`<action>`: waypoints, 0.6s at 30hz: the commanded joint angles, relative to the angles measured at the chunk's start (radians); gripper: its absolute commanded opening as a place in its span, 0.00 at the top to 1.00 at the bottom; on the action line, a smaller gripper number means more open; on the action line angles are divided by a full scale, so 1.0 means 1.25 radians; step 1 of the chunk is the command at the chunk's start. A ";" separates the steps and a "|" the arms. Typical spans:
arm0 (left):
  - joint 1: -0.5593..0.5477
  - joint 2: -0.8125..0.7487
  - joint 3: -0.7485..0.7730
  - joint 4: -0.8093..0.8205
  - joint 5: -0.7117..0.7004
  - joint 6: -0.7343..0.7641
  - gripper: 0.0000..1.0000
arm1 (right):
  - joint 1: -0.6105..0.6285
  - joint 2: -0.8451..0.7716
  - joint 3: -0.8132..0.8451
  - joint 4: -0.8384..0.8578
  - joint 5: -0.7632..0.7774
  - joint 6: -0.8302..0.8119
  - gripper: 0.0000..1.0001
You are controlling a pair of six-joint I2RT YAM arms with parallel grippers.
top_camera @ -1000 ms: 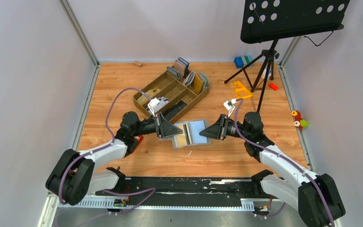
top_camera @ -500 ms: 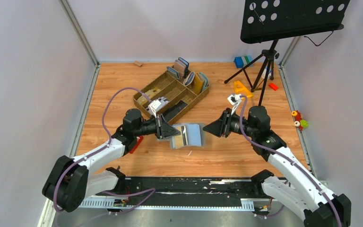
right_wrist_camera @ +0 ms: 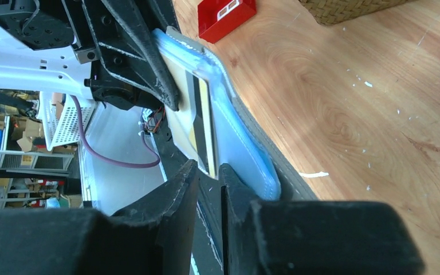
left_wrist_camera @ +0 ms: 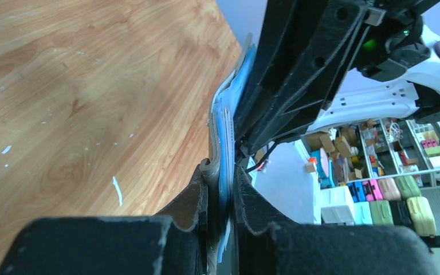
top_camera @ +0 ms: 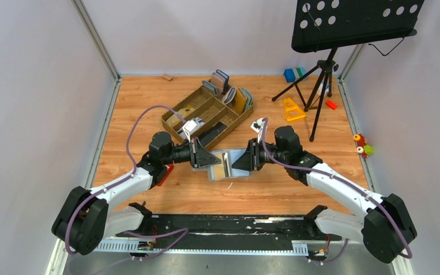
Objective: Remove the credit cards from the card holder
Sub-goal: Remove the credit card from the card holder.
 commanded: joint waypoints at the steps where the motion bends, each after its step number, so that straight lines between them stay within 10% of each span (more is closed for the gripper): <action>1: -0.003 0.001 0.025 0.096 0.042 -0.044 1.00 | 0.001 0.016 -0.007 0.105 -0.018 0.030 0.79; 18: -0.010 0.022 0.000 0.264 0.072 -0.151 1.00 | 0.001 0.080 -0.015 0.226 -0.089 0.102 0.80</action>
